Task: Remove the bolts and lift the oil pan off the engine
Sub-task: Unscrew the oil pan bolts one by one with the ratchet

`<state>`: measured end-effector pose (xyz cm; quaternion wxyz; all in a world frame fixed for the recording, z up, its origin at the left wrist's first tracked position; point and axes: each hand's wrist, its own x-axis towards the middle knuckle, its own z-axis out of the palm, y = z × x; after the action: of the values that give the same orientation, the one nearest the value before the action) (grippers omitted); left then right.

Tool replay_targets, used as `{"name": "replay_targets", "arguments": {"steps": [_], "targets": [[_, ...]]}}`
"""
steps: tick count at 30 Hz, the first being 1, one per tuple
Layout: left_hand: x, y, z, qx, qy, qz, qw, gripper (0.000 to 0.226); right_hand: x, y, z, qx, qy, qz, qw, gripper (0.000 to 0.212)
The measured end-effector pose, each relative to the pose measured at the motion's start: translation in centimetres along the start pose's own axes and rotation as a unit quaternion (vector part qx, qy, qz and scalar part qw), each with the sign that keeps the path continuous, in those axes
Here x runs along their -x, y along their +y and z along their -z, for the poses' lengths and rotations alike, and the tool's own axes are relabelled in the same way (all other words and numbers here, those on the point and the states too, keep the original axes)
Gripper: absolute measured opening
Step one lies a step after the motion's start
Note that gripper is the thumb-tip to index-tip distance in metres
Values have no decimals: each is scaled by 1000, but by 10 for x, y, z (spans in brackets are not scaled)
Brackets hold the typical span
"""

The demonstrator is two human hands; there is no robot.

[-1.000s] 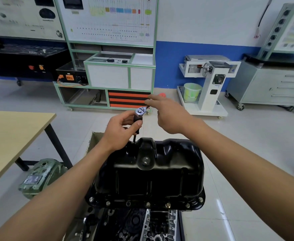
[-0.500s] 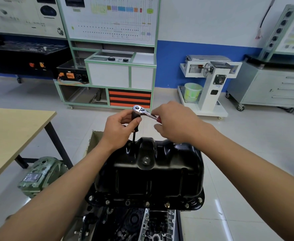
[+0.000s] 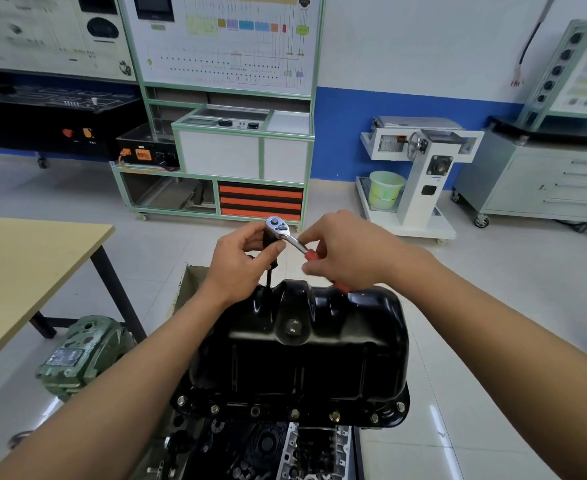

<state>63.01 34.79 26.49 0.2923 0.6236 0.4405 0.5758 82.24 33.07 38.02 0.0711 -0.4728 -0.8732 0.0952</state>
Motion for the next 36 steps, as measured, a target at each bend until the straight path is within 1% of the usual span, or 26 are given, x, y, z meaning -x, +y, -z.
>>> {"name": "replay_targets", "arguments": {"steps": [3, 5, 7, 9, 11, 13, 16, 18, 19, 22, 24, 25, 28, 31, 33, 36], "targets": [[1, 3, 0, 14, -19, -1, 1000, 20, -9, 7, 5, 54, 2, 4, 999, 28], [1, 4, -1, 21, -22, 3, 1000, 15, -16, 11, 2, 93, 23, 4, 995, 35], [1, 4, 0, 23, -28, 8, 999, 17, -23, 17, -1, 125, 55, -1, 991, 40], [1, 3, -1, 20, -33, 18, 999, 18, -28, 23, -5, 121, 64, -2, 991, 54], [2, 2, -2, 12, -31, 27, 999, 18, -34, 28, -10, 86, 44, 14, 995, 69], [2, 2, -1, 5, -27, 30, 999, 18, -36, 30, -17, 41, 28, 26, 998, 76], [3, 5, -1, 13, -28, 28, 999, 11, -37, 34, -27, -5, 45, 28, 999, 73], [3, 5, 0, 11, -26, 27, 999, 12, -35, 36, -28, -27, 75, 29, 996, 65], [2, 4, 0, 4, -23, 25, 999, 9, -33, 36, -27, -32, 95, 34, 994, 59], [2, 1, -1, -10, 1, 29, 1000, 7, -26, 37, -21, 3, 132, 29, 991, 35], [2, 1, -2, -8, 13, 37, 999, 4, -20, 34, -16, 44, 134, 10, 990, 21], [1, 1, -2, -7, 16, 39, 999, 4, -16, 32, -14, 56, 132, 3, 990, 18], [1, 3, -3, 0, 22, 35, 999, 6, -4, 21, -8, 40, 115, -9, 993, 17], [1, 4, -4, -1, 21, 28, 999, 12, 6, 6, -6, -5, 69, -10, 998, 16], [1, 3, -4, -3, 19, 29, 999, 12, 11, -4, -9, -23, 43, -11, 999, 21], [1, 1, -3, -5, 19, 27, 999, 15, 12, -11, -12, -34, 37, -14, 999, 25]]}}
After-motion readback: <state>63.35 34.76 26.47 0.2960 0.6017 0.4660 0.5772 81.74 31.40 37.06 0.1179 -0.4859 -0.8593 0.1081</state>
